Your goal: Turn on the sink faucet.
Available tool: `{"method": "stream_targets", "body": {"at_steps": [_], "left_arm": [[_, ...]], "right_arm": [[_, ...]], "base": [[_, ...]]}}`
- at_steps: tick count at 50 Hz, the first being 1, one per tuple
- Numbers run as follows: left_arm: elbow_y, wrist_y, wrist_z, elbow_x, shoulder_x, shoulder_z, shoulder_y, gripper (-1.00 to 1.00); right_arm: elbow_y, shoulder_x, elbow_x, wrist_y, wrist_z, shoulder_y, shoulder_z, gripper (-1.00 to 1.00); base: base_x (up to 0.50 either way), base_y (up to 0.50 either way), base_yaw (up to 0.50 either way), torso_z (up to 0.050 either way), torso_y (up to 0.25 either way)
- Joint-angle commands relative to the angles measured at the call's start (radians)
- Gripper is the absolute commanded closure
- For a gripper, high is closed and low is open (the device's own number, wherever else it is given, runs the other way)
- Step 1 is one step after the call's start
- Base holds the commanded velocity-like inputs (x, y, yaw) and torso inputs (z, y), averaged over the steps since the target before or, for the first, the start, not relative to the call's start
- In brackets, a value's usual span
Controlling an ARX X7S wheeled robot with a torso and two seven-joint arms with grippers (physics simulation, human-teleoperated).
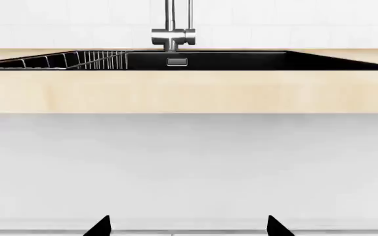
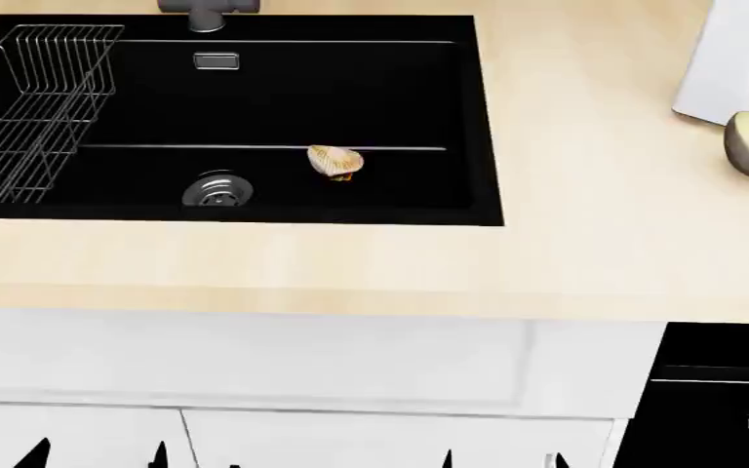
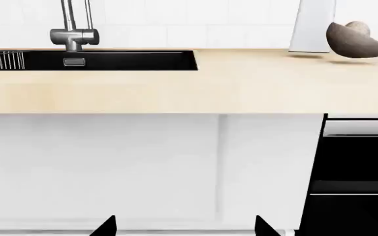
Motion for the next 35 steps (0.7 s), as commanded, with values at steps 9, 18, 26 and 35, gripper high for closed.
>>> {"method": "stream_targets", "body": {"at_steps": [9,18,26,35], "left_arm": [[0.017,0.021,-0.049,-0.045,-0.043,0.039,0.016,-1.00],[0.027,0.035,-0.075,-0.043,-0.061,0.062,0.023,-1.00],[0.026,0.032,-0.089,-0.044,-0.070,0.079,0.021,-1.00],[0.035,0.033,-0.096,-0.065,-0.086,0.085,0.030,-1.00]], "right_arm": [[-0.006,0.038,0.048,-0.026,0.055,0.003,-0.045,-1.00],[-0.002,0.063,0.023,-0.004,0.081,0.009,-0.084,-1.00],[0.003,0.075,0.030,-0.003,0.092,0.013,-0.099,-1.00],[0.008,0.084,0.041,0.005,0.107,0.018,-0.108,-1.00]], "base": [[0.00,0.00,0.00,0.000,0.000],[0.00,0.01,0.00,0.000,0.000],[0.00,0.37,0.00,0.000,0.000],[0.00,0.50,0.00,0.000,0.000]]}}
